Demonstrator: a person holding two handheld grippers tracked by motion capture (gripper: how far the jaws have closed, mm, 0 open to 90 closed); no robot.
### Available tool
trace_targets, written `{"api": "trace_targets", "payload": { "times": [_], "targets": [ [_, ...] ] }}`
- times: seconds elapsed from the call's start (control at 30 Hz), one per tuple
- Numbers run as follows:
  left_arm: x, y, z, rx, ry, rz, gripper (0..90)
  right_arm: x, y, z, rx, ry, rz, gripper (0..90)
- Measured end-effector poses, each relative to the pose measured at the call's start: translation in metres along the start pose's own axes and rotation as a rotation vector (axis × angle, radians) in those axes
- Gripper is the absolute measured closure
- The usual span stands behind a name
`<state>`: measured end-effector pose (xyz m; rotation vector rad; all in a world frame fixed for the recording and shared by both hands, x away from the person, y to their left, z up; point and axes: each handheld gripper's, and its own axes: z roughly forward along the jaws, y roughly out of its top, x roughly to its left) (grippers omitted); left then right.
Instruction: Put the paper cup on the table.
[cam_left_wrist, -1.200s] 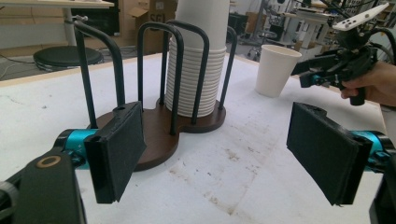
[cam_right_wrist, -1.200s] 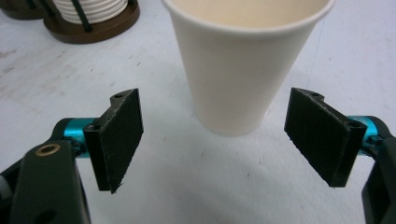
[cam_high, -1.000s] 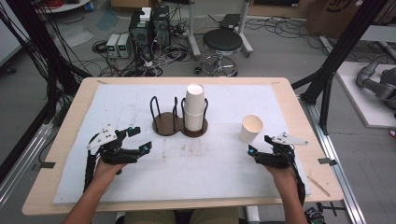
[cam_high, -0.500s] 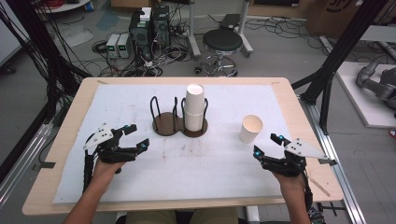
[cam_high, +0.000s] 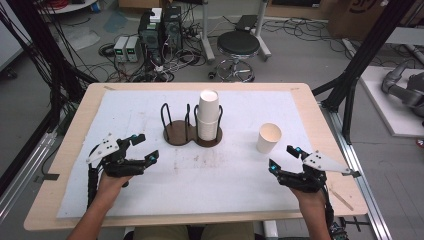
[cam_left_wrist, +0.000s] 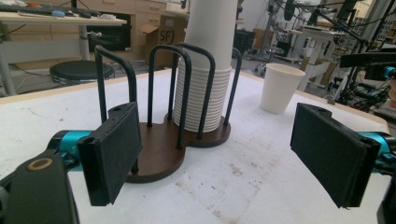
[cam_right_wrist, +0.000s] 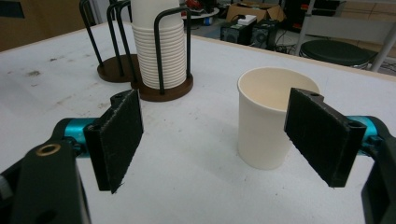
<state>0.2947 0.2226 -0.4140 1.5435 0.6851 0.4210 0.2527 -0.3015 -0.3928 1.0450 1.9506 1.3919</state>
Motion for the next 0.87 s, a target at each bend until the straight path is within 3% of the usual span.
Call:
{"api": "trace_targets", "payload": {
  "times": [0.33, 0.87],
  "targets": [
    [-0.0047, 0.0006, -0.003, -0.008, 0.003, 0.01, 16.3, 0.0019, 0.0012, -0.0028, -0.015, -0.007, -0.01, 20.1],
    [-0.0027, -0.0028, -0.001, 0.004, 0.009, 0.006, 16.4, -0.001, -0.0016, 0.0014, 0.005, -0.008, -0.013, 20.1]
  ]
}}
